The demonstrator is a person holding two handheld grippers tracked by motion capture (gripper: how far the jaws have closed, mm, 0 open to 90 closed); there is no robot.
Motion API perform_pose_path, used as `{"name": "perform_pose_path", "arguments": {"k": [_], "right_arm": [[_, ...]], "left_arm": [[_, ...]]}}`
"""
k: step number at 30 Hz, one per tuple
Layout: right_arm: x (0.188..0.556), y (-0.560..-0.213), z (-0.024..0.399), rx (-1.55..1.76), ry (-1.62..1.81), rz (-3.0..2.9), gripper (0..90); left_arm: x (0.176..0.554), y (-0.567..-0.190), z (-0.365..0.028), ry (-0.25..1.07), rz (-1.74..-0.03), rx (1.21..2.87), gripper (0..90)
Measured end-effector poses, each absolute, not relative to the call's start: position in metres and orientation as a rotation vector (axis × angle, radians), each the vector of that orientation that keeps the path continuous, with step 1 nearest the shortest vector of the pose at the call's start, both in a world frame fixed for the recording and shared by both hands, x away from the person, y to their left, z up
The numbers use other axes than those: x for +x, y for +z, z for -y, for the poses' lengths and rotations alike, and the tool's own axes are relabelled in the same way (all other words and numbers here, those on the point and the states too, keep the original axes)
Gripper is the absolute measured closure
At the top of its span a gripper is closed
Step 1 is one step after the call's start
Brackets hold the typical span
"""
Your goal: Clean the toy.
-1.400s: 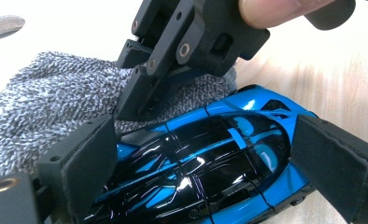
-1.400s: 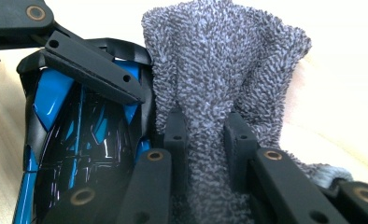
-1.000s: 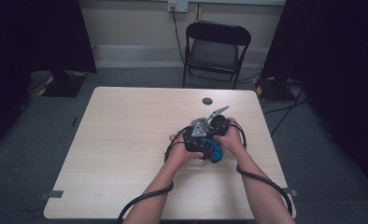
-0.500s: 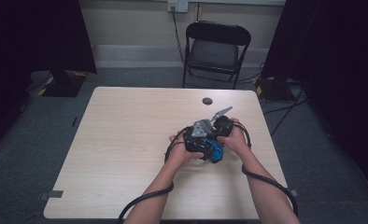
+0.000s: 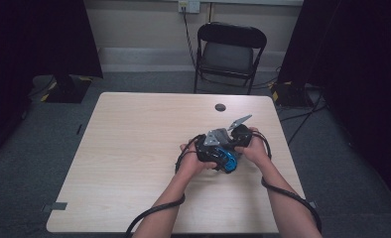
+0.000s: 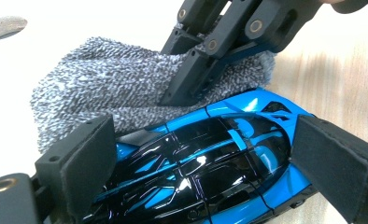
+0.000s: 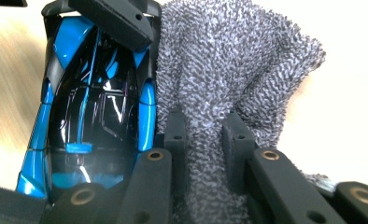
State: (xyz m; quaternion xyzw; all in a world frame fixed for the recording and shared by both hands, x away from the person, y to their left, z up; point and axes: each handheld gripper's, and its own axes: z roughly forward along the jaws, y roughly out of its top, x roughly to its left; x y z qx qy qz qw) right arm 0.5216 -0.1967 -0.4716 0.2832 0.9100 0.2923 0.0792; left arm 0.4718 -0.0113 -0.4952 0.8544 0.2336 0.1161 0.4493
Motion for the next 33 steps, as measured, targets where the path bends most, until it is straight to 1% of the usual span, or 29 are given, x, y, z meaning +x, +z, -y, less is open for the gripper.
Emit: {"name": "perform_pose_path", "arguments": {"k": [33], "right_arm": [[0.491, -0.473, 0.243, 0.916, 0.924, -2.698, 75.9]], "left_arm": [[0.471, -0.495, 0.012, 0.289, -0.580, 2.113, 6.8]]}}
